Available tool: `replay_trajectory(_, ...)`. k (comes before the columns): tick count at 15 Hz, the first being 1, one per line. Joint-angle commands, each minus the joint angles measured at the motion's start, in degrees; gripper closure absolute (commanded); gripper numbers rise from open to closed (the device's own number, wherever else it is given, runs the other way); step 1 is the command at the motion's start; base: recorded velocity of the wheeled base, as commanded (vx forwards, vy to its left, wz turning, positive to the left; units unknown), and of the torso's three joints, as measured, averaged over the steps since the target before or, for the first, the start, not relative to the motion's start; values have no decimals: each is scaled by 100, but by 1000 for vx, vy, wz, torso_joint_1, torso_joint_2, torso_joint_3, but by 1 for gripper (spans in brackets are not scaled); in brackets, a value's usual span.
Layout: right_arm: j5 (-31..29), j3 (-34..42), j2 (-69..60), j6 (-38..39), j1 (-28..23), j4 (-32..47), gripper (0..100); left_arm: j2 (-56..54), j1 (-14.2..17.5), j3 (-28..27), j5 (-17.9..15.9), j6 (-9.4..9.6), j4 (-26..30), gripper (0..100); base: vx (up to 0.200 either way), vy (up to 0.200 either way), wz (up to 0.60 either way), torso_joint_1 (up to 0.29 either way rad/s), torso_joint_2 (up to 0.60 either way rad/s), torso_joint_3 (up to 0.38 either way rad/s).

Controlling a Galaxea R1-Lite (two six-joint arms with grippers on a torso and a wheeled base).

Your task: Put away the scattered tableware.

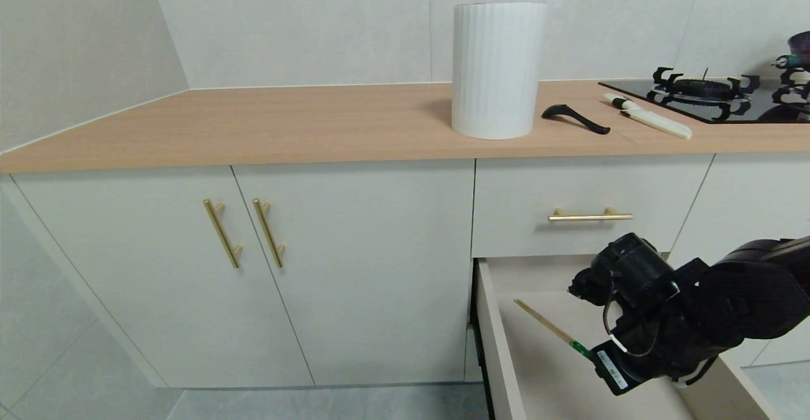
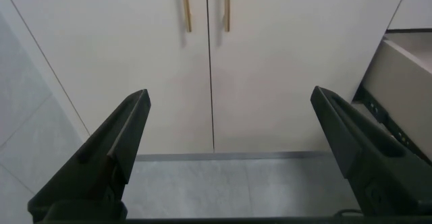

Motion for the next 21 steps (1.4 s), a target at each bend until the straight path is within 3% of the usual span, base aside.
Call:
replay_trajectory(1,-1,-61,387,148,3,-148,100,2,2,0,1,-7,2,0,0,0,0,0,0,0)
replay_trajectory(9,-45,-878,2136,1326,135,-561,100,2,2,0,1,1,2,0,0,0,0,0,0,0)
replay_trajectory(11,-124,-852,2427,1396,249,-702,100,2,2,0,1,1,2,0,0,0,0,0,0,0)
replay_trajectory(14,-713,-887,2796,1432,364,-833,100,2,2,0,9,1,2,0,0,0,0,0,0,0)
replay_trajectory(20,-784,-896,2813,1484,399,-886,100,2,2,0,1,1,2,0,0,0,0,0,0,0)
replay_trajectory(21,-784,-896,2822,1484,399,-886,0,2,2,0,1,1,2,0,0,0,0,0,0,0)
